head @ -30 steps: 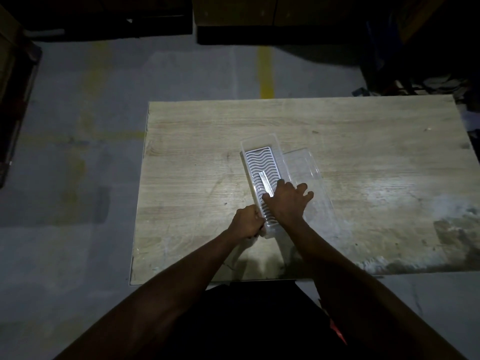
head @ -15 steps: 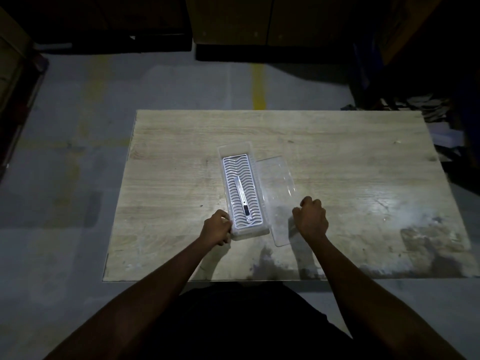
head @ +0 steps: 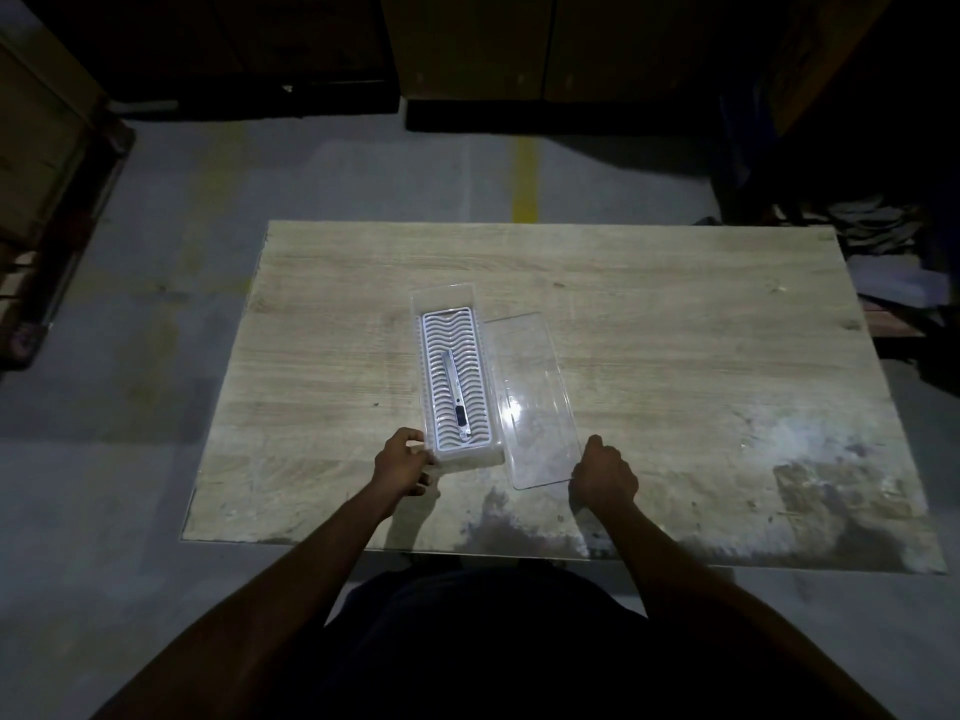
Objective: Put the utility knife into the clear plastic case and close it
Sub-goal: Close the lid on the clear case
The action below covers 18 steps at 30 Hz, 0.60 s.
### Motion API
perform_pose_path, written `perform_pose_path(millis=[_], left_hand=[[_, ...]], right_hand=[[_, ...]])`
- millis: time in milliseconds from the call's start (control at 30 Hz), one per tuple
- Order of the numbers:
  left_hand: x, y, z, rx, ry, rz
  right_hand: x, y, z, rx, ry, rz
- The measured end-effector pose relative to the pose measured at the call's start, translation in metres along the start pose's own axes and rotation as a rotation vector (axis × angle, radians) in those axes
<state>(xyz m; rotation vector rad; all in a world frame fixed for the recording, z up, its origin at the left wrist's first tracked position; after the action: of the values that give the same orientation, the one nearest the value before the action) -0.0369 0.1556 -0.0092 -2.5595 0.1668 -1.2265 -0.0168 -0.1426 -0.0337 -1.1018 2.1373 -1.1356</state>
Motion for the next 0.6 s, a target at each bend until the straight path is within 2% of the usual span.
perform_pose_path(millis=[167, 300, 433, 600], left_hand=[[0.003, 0.002, -0.002, 0.02, 0.048, 0.016], [0.005, 0.001, -0.002, 0.006, 0.091, 0.033], [0.005, -0.002, 0.0, -0.01, 0.093, 0.056], [0.006, -0.002, 0.001, -0.036, 0.114, 0.114]], right_hand=[[-0.011, -0.007, 0.005, -0.051, -0.038, 0.229], [-0.044, -0.037, -0.003, 0.064, -0.115, 0.449], [-0.089, -0.074, -0.024, 0.194, -0.383, 0.563], [-0.144, -0.091, -0.059, 0.244, -0.717, 0.452]])
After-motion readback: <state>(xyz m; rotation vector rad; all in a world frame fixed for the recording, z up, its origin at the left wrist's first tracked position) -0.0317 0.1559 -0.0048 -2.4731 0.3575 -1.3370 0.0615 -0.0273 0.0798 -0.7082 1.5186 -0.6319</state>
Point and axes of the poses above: each hand's wrist, its own z-axis towards the middle knuckle, its own y-axis out of the palm, x = y × z, the point moved 5 cm from there along z, towards the middle knuckle, and after that the axes turned 13 degrees about y, right-handed, at the moved point
